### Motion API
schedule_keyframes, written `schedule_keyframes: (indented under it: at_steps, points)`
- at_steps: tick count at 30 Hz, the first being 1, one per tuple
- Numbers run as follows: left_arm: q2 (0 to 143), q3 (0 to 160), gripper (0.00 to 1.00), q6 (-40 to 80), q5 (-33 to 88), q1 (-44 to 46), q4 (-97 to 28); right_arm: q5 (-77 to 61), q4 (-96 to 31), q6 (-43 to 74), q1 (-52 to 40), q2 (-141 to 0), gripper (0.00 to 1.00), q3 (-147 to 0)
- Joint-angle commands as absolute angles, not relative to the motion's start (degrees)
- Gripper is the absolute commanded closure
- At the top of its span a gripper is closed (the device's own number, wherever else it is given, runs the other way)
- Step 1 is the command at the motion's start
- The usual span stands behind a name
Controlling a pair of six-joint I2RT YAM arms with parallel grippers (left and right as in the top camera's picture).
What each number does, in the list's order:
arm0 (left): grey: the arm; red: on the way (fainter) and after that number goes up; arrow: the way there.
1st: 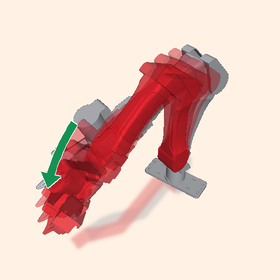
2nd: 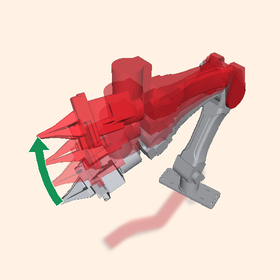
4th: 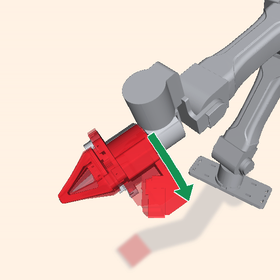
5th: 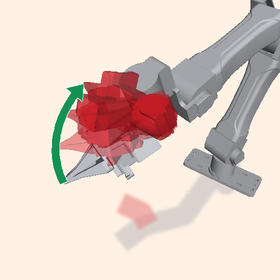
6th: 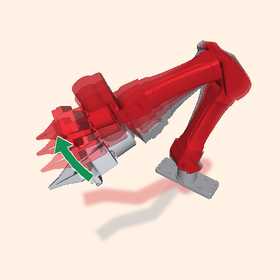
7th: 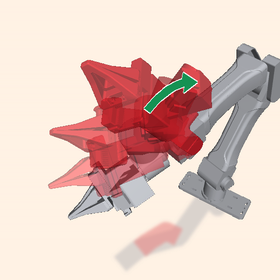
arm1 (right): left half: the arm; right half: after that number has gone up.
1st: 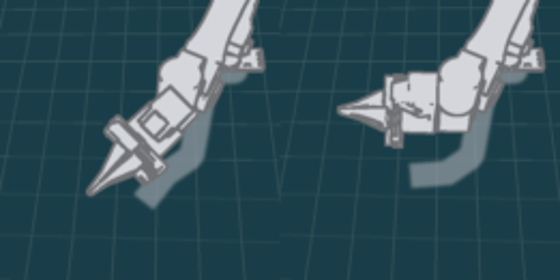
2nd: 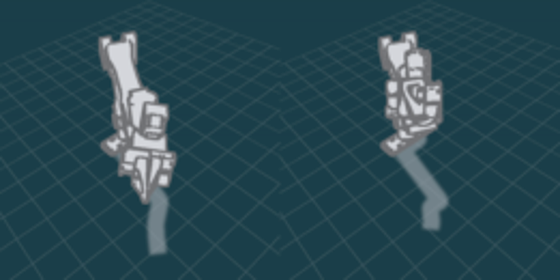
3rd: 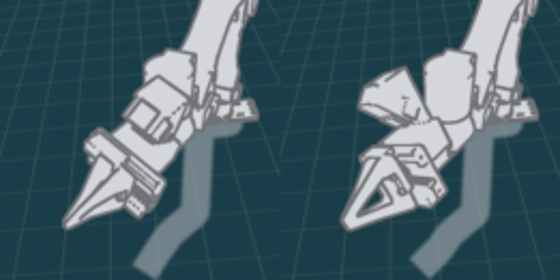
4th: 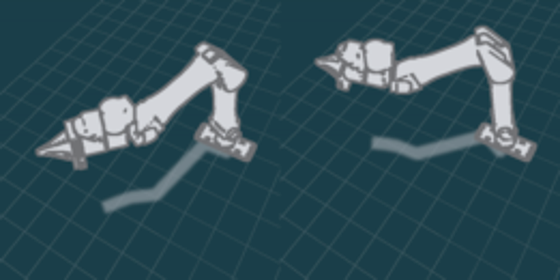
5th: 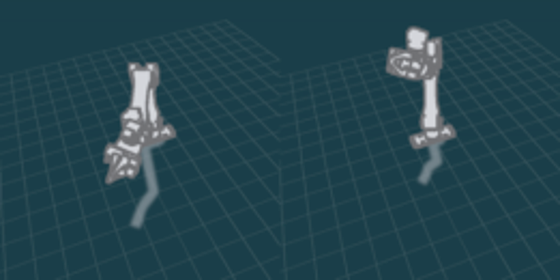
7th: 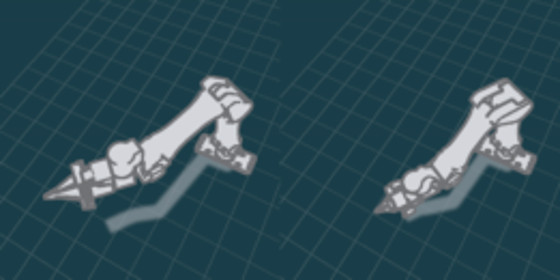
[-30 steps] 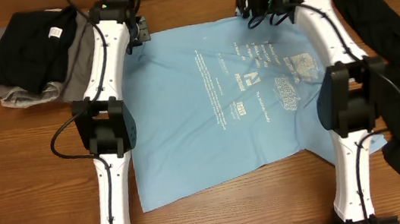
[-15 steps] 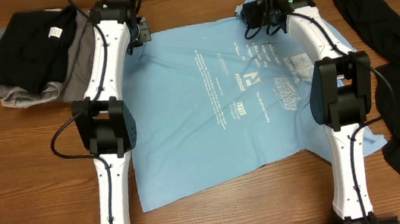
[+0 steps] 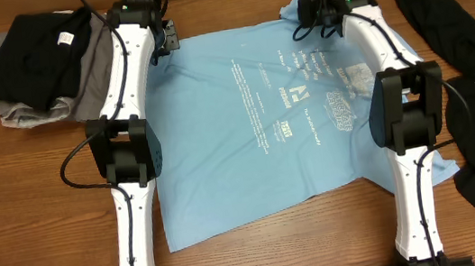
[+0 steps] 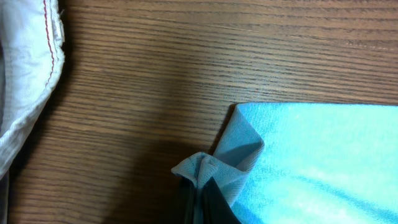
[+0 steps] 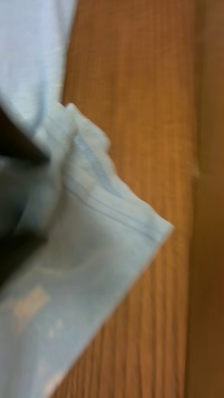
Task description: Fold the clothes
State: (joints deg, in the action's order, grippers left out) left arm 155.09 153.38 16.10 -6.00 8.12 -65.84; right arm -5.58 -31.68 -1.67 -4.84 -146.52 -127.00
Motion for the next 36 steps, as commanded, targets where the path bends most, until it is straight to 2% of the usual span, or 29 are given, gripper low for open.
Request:
schedule_keyframes:
  at_steps: [1, 4, 27, 28, 29, 32, 33, 35, 36]
  points:
    - [155.8, 154.6, 0.96, 15.9, -5.5, 7.9, -66.0, -6.3, -29.8, 1.8, -3.7, -146.3, 0.32, -132.5]
    - [155.8, 154.6, 0.96, 15.9, -4.7, 7.9, -65.9, -6.4, -26.9, 1.7, -3.7, -146.6, 0.27, -132.5]
    - [155.8, 154.6, 0.96, 15.9, -2.9, 8.3, -65.6, -3.4, -20.2, 3.1, -3.7, -158.5, 0.26, -132.5]
    - [155.8, 154.6, 0.96, 15.9, -2.9, 8.3, -65.6, -2.8, -20.5, 3.1, -3.7, -158.8, 0.28, -132.5]
    - [155.8, 154.6, 0.96, 15.9, -2.9, 8.3, -65.6, -2.5, -20.8, 3.1, -3.7, -158.8, 0.36, -132.5]
    - [155.8, 154.6, 0.96, 15.9, -2.9, 8.3, -65.6, -2.1, -22.2, 3.2, -3.7, -158.7, 0.77, -133.1]
    - [155.8, 154.6, 0.96, 15.9, -2.9, 8.3, -65.6, -1.8, -23.4, 3.3, -3.6, -158.6, 0.86, -134.0]
    - [155.8, 154.6, 0.96, 15.9, -2.9, 8.3, -65.6, -1.5, -27.1, 3.6, -3.4, -158.6, 0.96, -137.1]
    - [155.8, 154.6, 0.96, 15.9, -2.9, 8.3, -65.6, -1.5, -30.2, 3.7, -3.2, -158.5, 0.96, -139.9]
